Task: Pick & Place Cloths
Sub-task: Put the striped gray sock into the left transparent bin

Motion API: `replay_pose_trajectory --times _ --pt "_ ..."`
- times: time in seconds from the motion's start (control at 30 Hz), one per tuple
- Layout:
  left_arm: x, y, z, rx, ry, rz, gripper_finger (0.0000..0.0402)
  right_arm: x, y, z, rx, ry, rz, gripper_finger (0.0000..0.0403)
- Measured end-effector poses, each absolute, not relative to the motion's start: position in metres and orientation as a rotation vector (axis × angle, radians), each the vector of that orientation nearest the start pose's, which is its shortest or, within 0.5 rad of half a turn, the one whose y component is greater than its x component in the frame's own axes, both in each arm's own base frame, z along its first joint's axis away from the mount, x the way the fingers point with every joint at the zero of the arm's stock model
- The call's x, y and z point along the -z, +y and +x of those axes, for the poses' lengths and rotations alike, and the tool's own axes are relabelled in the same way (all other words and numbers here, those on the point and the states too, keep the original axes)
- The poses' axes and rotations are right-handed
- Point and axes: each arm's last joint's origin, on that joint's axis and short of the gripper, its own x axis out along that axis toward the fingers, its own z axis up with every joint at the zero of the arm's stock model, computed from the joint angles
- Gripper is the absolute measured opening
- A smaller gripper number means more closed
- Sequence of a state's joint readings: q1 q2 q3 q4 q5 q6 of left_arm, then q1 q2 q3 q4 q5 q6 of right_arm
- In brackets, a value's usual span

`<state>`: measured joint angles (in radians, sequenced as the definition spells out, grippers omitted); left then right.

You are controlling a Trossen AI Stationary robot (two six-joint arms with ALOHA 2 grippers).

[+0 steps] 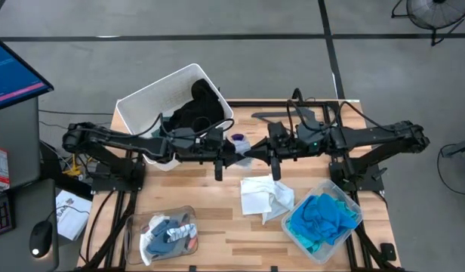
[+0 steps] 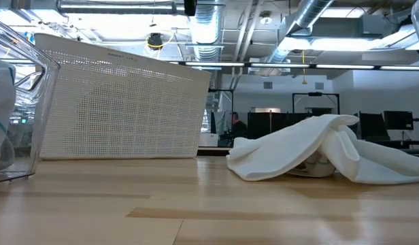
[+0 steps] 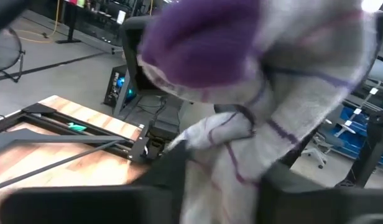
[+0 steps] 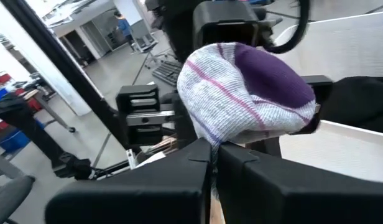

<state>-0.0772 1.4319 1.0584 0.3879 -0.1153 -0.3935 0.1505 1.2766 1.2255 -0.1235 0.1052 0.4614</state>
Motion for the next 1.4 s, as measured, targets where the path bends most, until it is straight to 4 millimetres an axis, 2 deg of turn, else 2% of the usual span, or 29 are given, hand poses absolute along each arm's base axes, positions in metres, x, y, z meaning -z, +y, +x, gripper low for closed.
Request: replay_pose_trajectory --times 0.07,0.13,0.4,0.63,0.8,1.0,1.2,1.4 --pt "-0.333 -0.022 0.329 -0.033 -0.025 -0.396 0.0038 -0.387 0.04 0.283 -0.016 0.181 0.439 0.0005" --pt "-0.333 -0.022 0.329 -0.033 -0.027 -0.399 0.0014 -0.387 0.04 0.284 -0.027 0.18 0.441 0.0014" --pt "-0.341 -0.031 0.322 0.019 -0.037 -0.408 0.0001 -0.394 0.04 0.276 -0.042 0.158 0.433 0.0073" --pt "-0.357 -0.056 0.295 0.161 0.026 -0.438 0.0 -0.419 0.035 0.243 -0.064 0.066 0.384 0.012" --pt "-0.358 -0.078 0.261 0.219 0.22 -0.495 0.0 -0.433 0.03 0.215 -0.072 0.025 0.384 0.0143" --pt "-0.346 -0.107 0.211 0.212 0.567 -0.652 0.0 -0.435 0.027 0.195 -0.063 0.061 0.379 0.0156" --pt "-0.328 -0.147 0.184 0.216 0.813 -0.749 0.0 -0.428 0.028 0.198 -0.05 0.123 0.371 0.0152" --pt "-0.3 -0.18 0.179 0.195 0.989 -0.679 0.0 -0.413 0.03 0.213 -0.03 0.225 0.358 0.0143"
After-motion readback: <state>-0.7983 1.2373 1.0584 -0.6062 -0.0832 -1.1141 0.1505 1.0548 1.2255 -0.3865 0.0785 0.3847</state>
